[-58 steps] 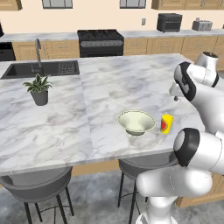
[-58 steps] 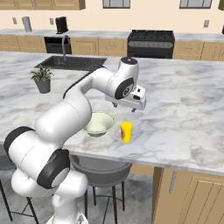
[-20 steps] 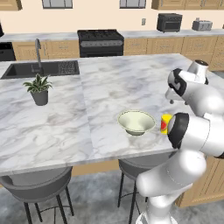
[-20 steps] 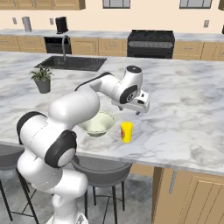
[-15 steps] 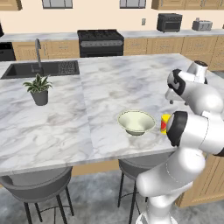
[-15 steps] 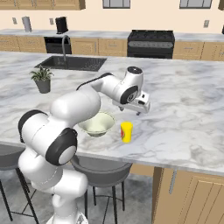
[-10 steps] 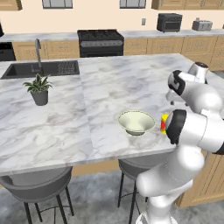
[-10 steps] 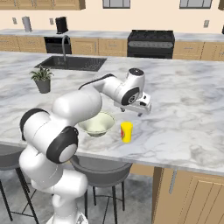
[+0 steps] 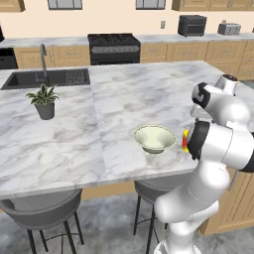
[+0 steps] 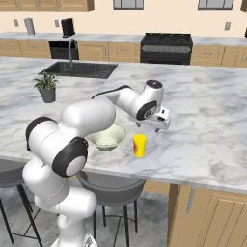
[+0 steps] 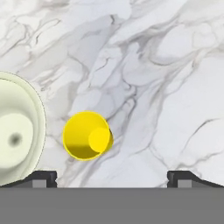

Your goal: Place the cup inside the bowl on the dining table and move the bowl to any counter.

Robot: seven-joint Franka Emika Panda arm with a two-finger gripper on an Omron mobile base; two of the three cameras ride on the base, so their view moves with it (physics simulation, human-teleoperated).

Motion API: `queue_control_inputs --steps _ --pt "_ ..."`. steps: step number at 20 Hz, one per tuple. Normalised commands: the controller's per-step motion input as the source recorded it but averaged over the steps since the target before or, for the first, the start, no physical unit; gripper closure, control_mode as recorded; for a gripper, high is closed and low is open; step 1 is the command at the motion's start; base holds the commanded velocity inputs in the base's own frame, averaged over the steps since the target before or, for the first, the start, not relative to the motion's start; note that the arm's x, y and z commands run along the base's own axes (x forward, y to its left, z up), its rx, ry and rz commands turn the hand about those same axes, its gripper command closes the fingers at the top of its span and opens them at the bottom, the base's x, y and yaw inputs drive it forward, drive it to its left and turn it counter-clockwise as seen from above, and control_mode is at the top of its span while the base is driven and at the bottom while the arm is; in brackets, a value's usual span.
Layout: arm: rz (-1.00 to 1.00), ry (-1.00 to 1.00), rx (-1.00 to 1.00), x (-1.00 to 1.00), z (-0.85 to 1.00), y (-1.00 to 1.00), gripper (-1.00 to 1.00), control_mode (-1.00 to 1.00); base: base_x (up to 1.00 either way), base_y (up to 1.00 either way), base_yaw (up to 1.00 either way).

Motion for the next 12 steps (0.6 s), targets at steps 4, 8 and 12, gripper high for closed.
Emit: queue_control_inputs --steps 4,8,12 --pt "0.0 0.0 0.05 0.03 -0.11 -0.05 -1.0 -1.0 0.0 0.0 0.0" --pt "0.0 0.0 0.09 0.02 -0.02 -0.08 -1.0 -1.0 0.0 0.0 0.0" --pt "0.0 0.0 0.1 0.03 0.0 -0.05 -1.0 -1.0 0.0 0.0 0.0"
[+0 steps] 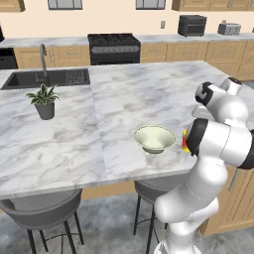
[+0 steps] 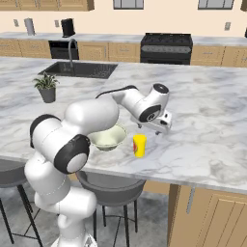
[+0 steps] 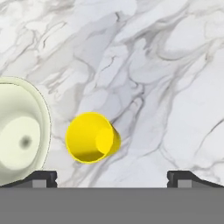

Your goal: Place the cup inside the bowl on the dining table and move the bowl to any counter.

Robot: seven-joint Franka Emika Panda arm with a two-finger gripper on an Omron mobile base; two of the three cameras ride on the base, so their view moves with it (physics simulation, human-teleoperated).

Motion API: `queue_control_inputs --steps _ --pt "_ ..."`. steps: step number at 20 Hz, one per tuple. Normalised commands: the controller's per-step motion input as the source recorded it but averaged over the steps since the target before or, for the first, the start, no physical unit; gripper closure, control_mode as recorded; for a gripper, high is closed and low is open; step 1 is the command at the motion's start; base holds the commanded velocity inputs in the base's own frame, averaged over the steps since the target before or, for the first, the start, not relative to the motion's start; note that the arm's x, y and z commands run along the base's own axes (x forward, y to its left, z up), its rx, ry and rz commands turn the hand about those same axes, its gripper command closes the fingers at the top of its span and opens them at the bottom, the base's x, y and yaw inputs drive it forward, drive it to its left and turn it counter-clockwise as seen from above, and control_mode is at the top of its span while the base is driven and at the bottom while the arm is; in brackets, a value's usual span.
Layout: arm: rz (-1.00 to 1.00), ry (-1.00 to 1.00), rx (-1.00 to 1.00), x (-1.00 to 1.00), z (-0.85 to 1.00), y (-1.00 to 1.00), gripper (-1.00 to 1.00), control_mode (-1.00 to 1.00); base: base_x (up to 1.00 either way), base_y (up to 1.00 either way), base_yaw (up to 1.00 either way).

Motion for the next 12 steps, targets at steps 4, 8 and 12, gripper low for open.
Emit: queue_control_inputs --steps 4,8,12 --pt "0.0 0.0 0.1 0.0 0.0 -0.01 -1.0 -1.0 0.0 0.0 0.0" --pt "0.0 0.0 0.08 0.0 0.0 0.0 -1.0 -1.0 0.0 0.0 0.0" --pt "0.0 0.0 0.01 0.0 -0.03 0.0 -1.0 -1.0 0.0 0.0 0.0"
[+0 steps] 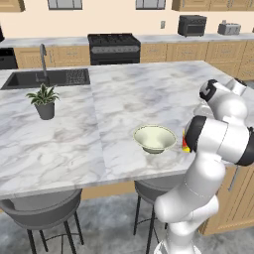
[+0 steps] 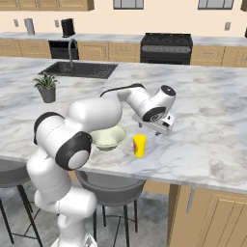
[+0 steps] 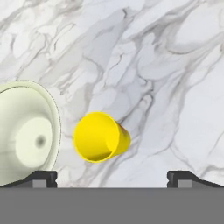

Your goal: Place the cup inside the bowl on the dining table and move the bowl to any counter.

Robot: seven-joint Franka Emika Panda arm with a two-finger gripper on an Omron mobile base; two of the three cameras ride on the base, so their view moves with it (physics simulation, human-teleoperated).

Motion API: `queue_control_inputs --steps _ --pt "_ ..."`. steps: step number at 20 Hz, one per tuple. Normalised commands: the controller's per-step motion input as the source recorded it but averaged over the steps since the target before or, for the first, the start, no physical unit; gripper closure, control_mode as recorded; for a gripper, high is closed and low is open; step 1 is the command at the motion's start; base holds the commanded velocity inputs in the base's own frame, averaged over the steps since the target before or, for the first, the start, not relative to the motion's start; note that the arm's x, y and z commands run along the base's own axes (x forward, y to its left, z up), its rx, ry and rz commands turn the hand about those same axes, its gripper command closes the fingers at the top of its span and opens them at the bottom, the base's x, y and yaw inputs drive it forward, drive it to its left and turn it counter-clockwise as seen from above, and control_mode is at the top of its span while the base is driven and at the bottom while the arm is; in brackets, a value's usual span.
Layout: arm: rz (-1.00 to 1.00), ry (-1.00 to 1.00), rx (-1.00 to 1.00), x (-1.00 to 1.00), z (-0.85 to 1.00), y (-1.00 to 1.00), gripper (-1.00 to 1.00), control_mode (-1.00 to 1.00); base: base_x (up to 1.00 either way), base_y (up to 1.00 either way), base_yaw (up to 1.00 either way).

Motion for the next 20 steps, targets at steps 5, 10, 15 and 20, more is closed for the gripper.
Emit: queue_control_inputs --steps 5,10,15,20 --pt "0.0 0.0 0.0 0.0 -0.14 0.0 -1.0 -1.0 0.0 0.0 0.0" --pt "0.0 0.0 0.0 0.0 -0.2 0.0 -1.0 -1.0 0.0 0.0 0.0" --pt "0.0 0.0 0.0 0.02 -0.18 0.0 -1.0 -1.0 0.0 0.0 0.0" --pt "0.0 0.0 0.0 0.0 -0.08 0.09 -1.0 -1.0 0.0 0.0 0.0"
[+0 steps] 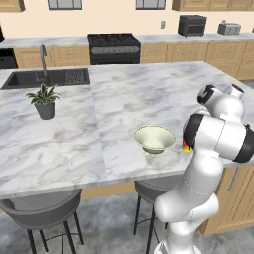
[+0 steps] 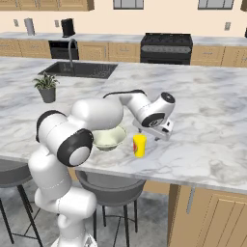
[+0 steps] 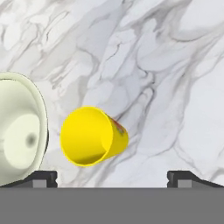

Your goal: Place the cup inside the bowl on the dining table and move the bowl to any counter.

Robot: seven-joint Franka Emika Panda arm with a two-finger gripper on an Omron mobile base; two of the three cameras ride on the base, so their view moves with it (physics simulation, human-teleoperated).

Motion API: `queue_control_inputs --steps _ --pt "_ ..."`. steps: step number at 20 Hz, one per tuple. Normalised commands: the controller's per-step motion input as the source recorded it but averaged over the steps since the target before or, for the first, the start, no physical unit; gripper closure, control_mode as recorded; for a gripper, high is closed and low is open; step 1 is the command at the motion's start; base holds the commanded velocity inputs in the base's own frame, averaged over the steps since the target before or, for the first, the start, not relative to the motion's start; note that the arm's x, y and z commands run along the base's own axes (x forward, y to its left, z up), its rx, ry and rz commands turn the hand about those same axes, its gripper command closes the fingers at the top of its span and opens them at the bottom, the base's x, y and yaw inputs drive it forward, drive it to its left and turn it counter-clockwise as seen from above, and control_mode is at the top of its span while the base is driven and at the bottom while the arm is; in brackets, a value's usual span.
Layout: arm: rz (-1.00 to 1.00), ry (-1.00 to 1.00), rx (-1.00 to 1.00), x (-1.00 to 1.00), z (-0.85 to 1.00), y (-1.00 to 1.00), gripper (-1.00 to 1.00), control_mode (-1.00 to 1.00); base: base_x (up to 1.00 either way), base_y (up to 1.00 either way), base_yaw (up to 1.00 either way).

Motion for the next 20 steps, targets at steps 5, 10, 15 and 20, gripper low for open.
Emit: queue_control_inputs --steps 5,10,15,20 --pt "0.0 0.0 0.0 0.0 -0.04 0.1 -1.0 -1.0 0.0 0.0 0.0" --pt "0.0 0.0 0.0 0.06 -0.04 0.09 -1.0 -1.0 0.0 0.0 0.0" --pt "0.0 0.0 0.0 0.09 -0.13 0.03 -1.0 -1.0 0.0 0.0 0.0" --pt "0.0 0.0 0.0 0.12 -0.18 0.0 -1.0 -1.0 0.0 0.0 0.0"
